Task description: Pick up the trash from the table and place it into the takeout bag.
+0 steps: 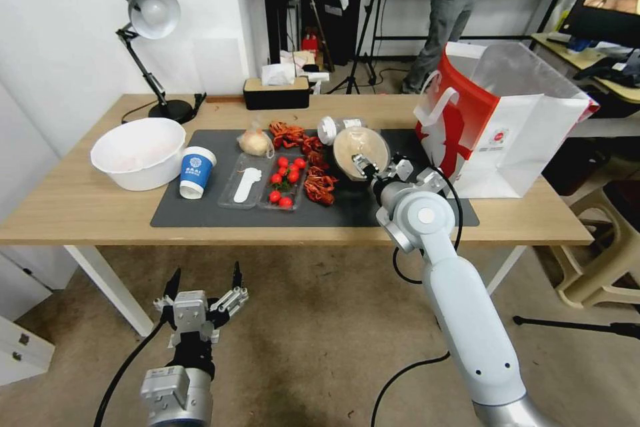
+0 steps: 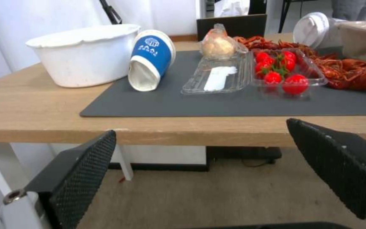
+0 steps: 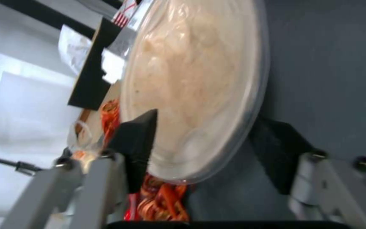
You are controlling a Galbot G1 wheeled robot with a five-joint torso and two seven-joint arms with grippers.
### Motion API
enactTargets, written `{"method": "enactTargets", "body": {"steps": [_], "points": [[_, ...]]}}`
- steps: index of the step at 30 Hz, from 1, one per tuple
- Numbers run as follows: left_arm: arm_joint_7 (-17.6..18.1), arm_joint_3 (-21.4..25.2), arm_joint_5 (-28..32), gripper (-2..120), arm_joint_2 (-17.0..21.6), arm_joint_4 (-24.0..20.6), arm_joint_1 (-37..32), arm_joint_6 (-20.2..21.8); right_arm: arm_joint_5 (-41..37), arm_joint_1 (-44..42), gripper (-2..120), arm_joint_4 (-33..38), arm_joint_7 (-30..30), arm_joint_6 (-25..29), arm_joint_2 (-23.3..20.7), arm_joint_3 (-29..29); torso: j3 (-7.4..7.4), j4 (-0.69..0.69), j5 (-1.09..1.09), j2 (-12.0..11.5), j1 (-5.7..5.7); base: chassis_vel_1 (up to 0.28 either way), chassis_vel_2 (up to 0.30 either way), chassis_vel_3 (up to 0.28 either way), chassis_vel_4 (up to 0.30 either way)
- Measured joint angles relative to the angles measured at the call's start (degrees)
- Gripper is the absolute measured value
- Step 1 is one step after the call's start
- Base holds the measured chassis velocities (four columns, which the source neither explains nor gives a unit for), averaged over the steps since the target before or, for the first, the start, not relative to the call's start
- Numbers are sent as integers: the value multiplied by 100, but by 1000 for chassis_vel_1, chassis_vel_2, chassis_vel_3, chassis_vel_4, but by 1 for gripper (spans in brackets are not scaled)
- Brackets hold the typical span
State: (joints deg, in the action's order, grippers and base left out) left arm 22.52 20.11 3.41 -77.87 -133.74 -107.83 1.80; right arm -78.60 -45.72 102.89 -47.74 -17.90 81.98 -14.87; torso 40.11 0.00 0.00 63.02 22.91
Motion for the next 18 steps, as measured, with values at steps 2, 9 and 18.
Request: {"method": "enactTargets", "body": {"steps": [2,9,18], "points": [[-1,-1,-3,100,1,0,-2,-2,21,-2,48,-1,-6,12,-8,-17,0,0,0,0,0,0,0,0,0],[-2,-4,-12,100,3,4,-4,-15,25,-10,32,1,-60,19,-48,-56,0,0,0,0,0,0,0,0,0],[-34,-6,-43,100,2,5,-19,-21,21,-83,0,83,-78,35,-116,-88,0,0,0,0,0,0,0,0,0]]}}
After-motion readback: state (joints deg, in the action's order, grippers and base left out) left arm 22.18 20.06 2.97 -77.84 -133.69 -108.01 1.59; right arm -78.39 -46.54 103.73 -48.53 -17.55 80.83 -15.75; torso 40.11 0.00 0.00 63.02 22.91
